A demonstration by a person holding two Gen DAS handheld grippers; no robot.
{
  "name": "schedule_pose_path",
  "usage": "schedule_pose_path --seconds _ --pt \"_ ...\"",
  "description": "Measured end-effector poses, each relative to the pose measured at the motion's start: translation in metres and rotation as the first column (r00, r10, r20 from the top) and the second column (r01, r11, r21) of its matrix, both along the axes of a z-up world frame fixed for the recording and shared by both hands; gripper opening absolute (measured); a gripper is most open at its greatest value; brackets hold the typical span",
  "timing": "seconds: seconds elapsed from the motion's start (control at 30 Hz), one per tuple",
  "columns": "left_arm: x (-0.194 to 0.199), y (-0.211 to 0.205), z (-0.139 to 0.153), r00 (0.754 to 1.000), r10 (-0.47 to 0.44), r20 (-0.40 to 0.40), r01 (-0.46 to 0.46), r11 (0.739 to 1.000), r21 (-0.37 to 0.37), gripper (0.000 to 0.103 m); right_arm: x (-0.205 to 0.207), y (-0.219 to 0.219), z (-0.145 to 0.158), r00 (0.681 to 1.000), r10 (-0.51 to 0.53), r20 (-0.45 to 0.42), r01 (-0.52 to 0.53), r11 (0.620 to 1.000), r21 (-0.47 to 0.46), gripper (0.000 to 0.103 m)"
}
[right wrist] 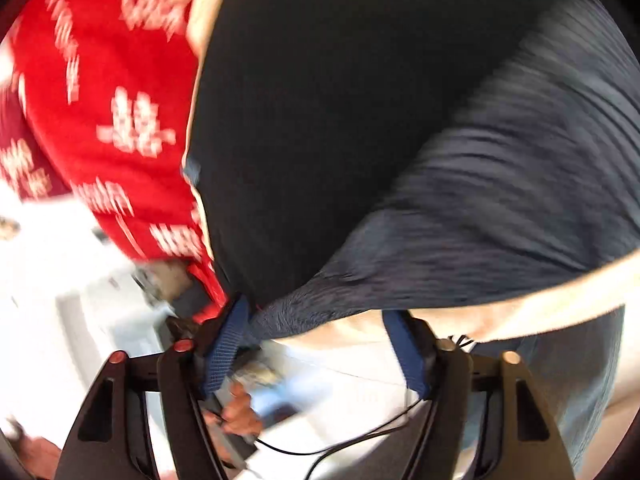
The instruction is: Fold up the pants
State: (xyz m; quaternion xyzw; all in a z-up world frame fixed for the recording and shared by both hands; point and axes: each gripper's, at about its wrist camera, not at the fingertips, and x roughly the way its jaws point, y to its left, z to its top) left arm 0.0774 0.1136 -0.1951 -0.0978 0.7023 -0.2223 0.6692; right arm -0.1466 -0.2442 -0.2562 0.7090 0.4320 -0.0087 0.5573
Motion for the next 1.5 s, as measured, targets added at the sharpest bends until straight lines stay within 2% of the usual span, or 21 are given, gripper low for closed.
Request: schedule_pose_path --seconds 0.03,0.07,0.1,0.13,0.2,0.27,0.37,0.43,0.47,0.6,0.67,0.7,0.73,0.77,0.83,0.93,1.07,1.2,1.37,1.5 --pt "0.000 0.002 0.000 1.000 -0.009 -0.001 0.009 1.000 0.019 0.068 -0.006 -0.002 -0.005 0.999 -0.040 -0.018 0.041 0.998 0.039 0.047" --pt "0.001 0.002 0.002 1.000 -0.014 -0.001 0.014 0.999 0.034 0.063 -0.007 -0.001 -0.007 0.998 -0.051 -0.030 0.052 0.997 0.048 0.040" --pt "0.000 0.003 0.001 1.000 -0.015 -0.002 0.016 0.999 0.031 0.056 -0.009 -0.001 -0.007 0.998 -0.047 -0.040 0.049 0.998 0.044 0.019" --pt "-0.001 0.008 0.002 1.000 -0.007 -0.011 0.007 1.000 0.011 0.042 -0.009 -0.002 -0.005 0.998 -0.039 -0.046 0.041 0.998 0.039 0.008" --pt "0.000 0.015 0.003 0.999 0.017 -0.035 -0.017 1.000 0.003 0.032 -0.005 -0.005 0.008 0.999 -0.007 -0.032 0.007 1.000 0.023 0.007" --pt "0.002 0.019 0.011 0.999 0.039 -0.036 -0.039 0.999 0.002 0.032 0.002 -0.008 0.026 0.999 0.039 -0.006 -0.039 0.999 -0.002 0.007" --pt "0.002 0.015 0.012 0.998 0.039 -0.042 -0.038 0.999 0.027 0.032 0.009 -0.009 0.036 0.979 0.190 -0.070 -0.195 0.977 -0.086 0.013" --pt "0.002 0.007 0.007 0.998 0.037 -0.053 -0.034 0.998 0.050 0.032 0.006 -0.014 0.028 0.966 0.223 -0.132 -0.234 0.969 -0.075 0.056" --pt "0.002 0.007 0.005 0.998 0.038 -0.055 -0.034 0.998 0.061 0.032 0.002 -0.020 0.025 0.966 0.212 -0.149 -0.226 0.970 -0.087 0.058" --pt "0.002 0.001 -0.002 0.997 0.047 -0.068 -0.041 0.996 0.078 0.032 -0.019 -0.047 0.017 0.991 0.093 -0.095 -0.101 0.991 -0.089 0.058" --pt "0.001 0.000 -0.004 0.997 0.030 -0.067 -0.025 0.996 0.081 0.032 -0.023 -0.049 0.006 0.997 0.039 -0.067 -0.041 0.998 -0.039 0.058" --pt "0.001 -0.001 -0.005 0.997 0.023 -0.067 -0.018 0.996 0.082 0.032 -0.025 -0.047 0.002 0.998 0.017 -0.059 -0.017 1.000 -0.010 0.046" --pt "0.004 -0.004 -0.006 0.997 0.021 -0.074 -0.015 0.997 0.081 0.032 -0.026 -0.040 0.003 0.998 0.001 -0.062 -0.001 1.000 0.011 0.009" --pt "0.005 -0.006 -0.005 0.997 0.024 -0.079 -0.017 0.997 0.081 0.032 -0.028 -0.039 0.007 0.998 -0.013 -0.057 0.014 1.000 0.015 0.005" --pt "0.007 -0.007 0.002 0.997 0.021 -0.074 -0.016 0.997 0.069 0.027 -0.026 -0.039 0.023 0.999 -0.027 -0.028 0.027 1.000 -0.005 0.005" --pt "0.010 -0.005 0.023 0.998 0.009 -0.054 -0.007 0.999 0.046 0.027 -0.013 -0.046 0.055 0.999 -0.003 0.032 0.005 0.999 -0.052 0.005" --pt "0.026 -0.015 0.059 0.999 0.029 -0.023 -0.030 0.999 -0.018 0.027 0.033 -0.061 0.102 0.991 0.065 0.121 -0.048 0.990 -0.135 0.005" --pt "0.058 -0.035 0.095 0.997 0.052 0.057 -0.048 0.996 -0.078 0.027 0.096 -0.088 0.131 0.973 0.135 0.187 -0.097 0.975 -0.199 0.005" --pt "0.120 -0.080 0.110 0.985 0.067 0.160 -0.048 0.992 -0.120 0.027 0.189 -0.127 0.131 0.959 0.233 0.163 -0.185 0.947 -0.263 0.007" --pt "0.178 -0.125 0.081 0.977 0.045 0.207 -0.032 0.997 -0.064 0.027 0.253 -0.153 0.093 0.960 0.271 0.070 -0.245 0.934 -0.261 0.009"
